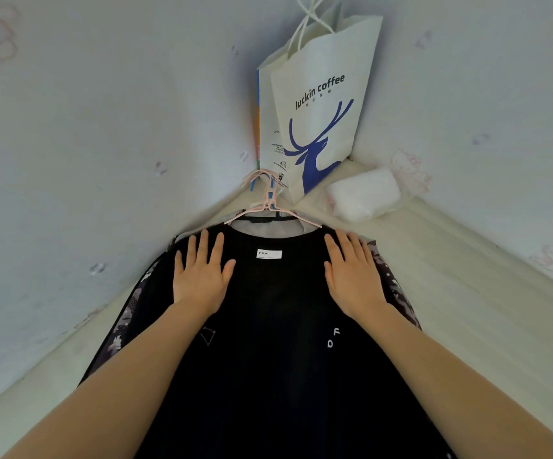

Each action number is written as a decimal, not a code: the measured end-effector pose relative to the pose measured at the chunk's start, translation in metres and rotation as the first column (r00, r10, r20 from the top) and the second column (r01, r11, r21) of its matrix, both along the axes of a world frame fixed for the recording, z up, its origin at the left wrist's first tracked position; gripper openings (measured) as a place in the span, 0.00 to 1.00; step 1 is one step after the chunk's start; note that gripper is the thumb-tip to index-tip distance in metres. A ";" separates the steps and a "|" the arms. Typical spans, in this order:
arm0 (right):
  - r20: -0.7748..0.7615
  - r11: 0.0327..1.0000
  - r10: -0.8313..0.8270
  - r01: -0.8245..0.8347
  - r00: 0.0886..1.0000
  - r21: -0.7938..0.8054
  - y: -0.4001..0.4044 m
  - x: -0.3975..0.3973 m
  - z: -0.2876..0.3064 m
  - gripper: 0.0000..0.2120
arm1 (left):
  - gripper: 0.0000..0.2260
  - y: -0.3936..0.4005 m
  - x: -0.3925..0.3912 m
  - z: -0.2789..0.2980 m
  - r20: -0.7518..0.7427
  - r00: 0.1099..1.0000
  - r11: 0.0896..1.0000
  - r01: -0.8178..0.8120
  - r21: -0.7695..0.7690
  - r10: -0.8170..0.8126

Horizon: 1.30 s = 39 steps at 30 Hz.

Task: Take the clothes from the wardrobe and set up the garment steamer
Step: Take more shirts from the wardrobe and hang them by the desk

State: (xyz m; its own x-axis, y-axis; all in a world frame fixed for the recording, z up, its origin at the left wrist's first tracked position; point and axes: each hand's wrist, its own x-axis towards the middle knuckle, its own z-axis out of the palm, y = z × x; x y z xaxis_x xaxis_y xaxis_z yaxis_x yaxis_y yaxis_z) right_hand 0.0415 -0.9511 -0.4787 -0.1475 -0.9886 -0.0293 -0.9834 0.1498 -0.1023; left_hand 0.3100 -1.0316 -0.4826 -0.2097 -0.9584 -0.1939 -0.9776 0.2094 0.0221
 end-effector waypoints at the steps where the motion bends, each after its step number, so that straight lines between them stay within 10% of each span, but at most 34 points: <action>1: 0.007 1.000 -0.002 0.002 1.000 0.018 0.008 0.003 0.002 0.25 | 0.28 0.011 0.001 0.002 0.014 1.000 1.000 0.002 0.014 -0.002; 19: 0.054 0.993 -0.110 0.108 0.992 0.044 0.269 0.147 0.036 0.26 | 0.27 0.268 0.066 0.030 -0.199 0.949 0.963 0.263 0.063 -0.246; 39: 0.163 0.856 -0.415 0.445 0.895 -0.262 0.508 0.241 0.072 0.14 | 0.16 0.466 0.090 0.087 -0.479 0.609 0.756 0.621 -0.207 -0.632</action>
State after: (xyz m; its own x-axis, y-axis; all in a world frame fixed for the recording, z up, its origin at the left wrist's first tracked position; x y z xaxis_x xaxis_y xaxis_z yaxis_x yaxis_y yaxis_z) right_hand 0.2821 -0.4435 -0.4068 -0.5712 -0.7944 0.2068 -0.8102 0.5052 -0.2971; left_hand 0.4002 -0.5657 -0.3958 -0.8189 -0.5582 0.1336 -0.4541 0.7725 0.4439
